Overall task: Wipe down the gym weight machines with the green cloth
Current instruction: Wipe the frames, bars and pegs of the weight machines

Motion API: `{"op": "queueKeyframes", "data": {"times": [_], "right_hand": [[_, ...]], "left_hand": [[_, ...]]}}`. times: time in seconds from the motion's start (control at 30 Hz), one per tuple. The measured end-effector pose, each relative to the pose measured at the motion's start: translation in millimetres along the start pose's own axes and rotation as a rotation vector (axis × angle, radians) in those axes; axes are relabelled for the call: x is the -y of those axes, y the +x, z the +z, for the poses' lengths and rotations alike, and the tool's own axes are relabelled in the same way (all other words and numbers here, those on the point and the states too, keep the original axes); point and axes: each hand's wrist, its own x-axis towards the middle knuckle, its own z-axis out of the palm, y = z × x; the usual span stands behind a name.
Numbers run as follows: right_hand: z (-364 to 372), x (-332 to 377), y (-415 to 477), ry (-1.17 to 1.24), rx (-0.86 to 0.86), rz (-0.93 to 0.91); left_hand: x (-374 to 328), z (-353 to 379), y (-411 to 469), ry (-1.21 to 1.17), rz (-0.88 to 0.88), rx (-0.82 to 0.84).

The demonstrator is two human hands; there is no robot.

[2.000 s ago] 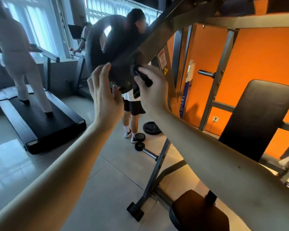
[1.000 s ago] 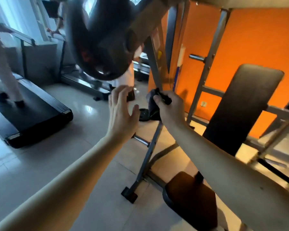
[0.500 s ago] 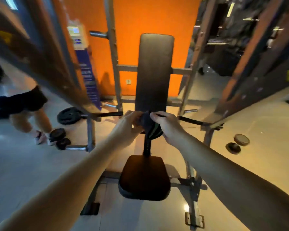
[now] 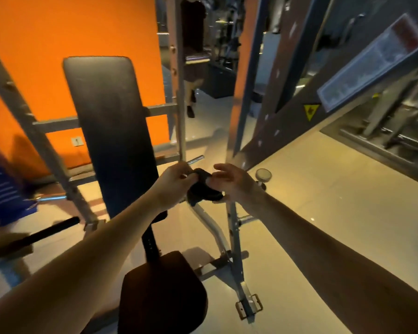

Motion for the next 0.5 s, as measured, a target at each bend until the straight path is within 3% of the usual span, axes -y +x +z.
{"op": "queueKeyframes", "data": {"times": [0.17, 0.33, 0.5], "right_hand": [[-13, 10, -10, -0.197, -0.171, -0.074], [-24, 26, -31, -0.238, -0.310, -0.017], [-39, 59, -57, -0.222, -0.369, 0.056]], "left_hand": [[-15, 9, 48, 0.040, 0.098, 0.107], [-51, 12, 65, 0.085, 0.211, 0.251], [-85, -6, 61, 0.334, 0.337, 0.469]]}}
